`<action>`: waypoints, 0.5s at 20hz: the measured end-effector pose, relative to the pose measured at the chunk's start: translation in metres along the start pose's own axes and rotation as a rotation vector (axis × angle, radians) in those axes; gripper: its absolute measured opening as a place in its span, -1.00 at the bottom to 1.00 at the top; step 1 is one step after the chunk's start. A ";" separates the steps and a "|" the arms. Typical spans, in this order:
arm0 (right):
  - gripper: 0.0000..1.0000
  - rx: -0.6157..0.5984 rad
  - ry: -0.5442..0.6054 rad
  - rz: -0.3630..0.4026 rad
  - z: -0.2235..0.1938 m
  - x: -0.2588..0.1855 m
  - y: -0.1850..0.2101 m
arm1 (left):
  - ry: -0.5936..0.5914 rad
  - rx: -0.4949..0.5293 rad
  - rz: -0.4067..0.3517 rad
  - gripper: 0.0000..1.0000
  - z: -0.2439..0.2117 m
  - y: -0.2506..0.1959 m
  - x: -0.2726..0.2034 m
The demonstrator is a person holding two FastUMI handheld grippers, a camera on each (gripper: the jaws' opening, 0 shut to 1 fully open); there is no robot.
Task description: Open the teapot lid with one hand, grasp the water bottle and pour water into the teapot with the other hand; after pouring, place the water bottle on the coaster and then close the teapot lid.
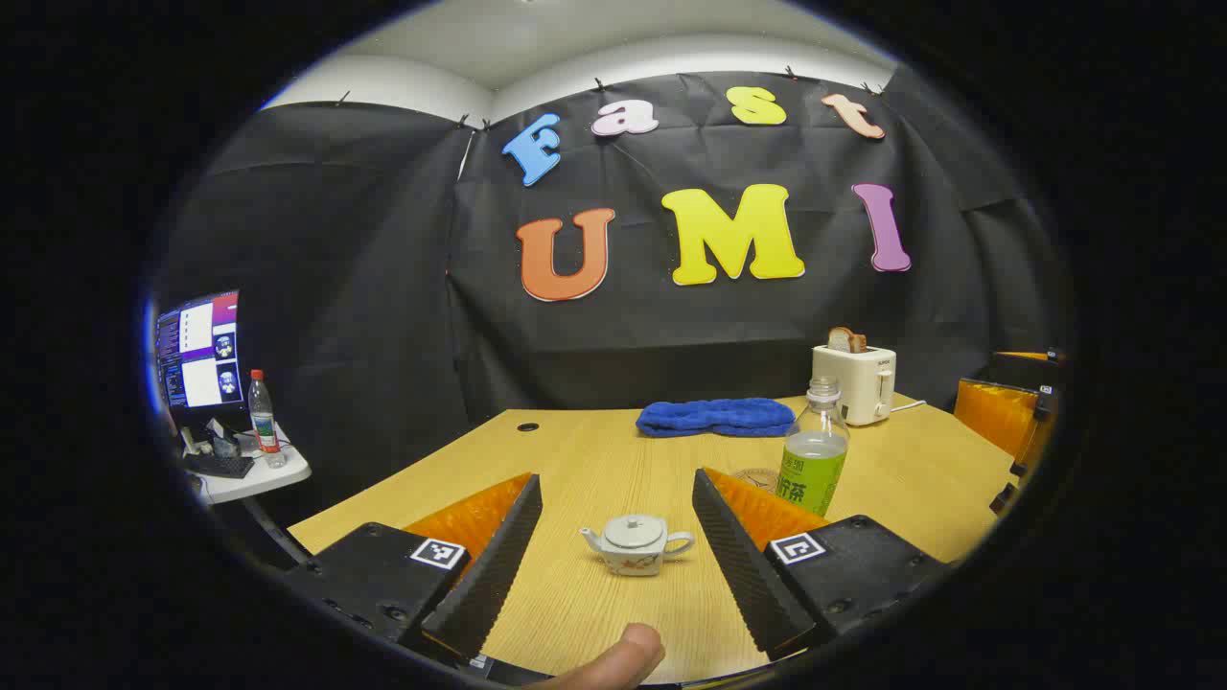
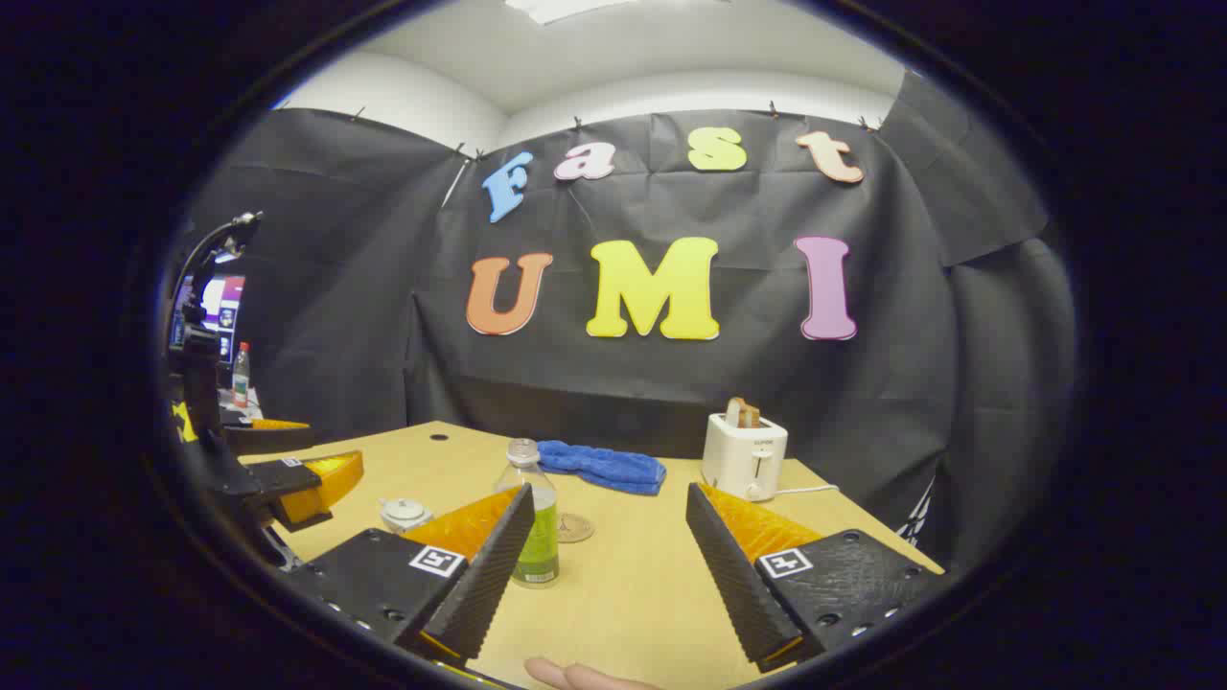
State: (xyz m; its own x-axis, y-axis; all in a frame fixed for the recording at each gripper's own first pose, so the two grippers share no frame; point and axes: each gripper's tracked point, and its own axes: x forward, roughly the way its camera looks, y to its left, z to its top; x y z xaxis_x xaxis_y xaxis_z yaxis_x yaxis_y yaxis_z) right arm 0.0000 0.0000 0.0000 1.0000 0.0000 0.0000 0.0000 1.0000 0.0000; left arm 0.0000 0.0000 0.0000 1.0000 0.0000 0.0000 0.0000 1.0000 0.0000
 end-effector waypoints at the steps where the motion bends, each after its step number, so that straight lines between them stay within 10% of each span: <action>1: 0.86 -0.001 -0.001 0.000 -0.001 0.000 0.000 | 0.000 -0.001 -0.001 0.98 0.000 0.000 0.000; 10: 0.94 0.005 0.029 -0.005 -0.011 0.009 -0.003 | -0.010 -0.042 -0.023 0.98 0.000 0.010 0.005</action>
State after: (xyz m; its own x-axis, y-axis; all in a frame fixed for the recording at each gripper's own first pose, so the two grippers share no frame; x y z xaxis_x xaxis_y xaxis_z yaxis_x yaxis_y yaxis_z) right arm 0.0087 -0.0030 -0.0109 0.9996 -0.0049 -0.0295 0.0051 1.0000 0.0049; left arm 0.0053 0.0098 -0.0001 0.9997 -0.0224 0.0106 0.0228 0.9988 -0.0423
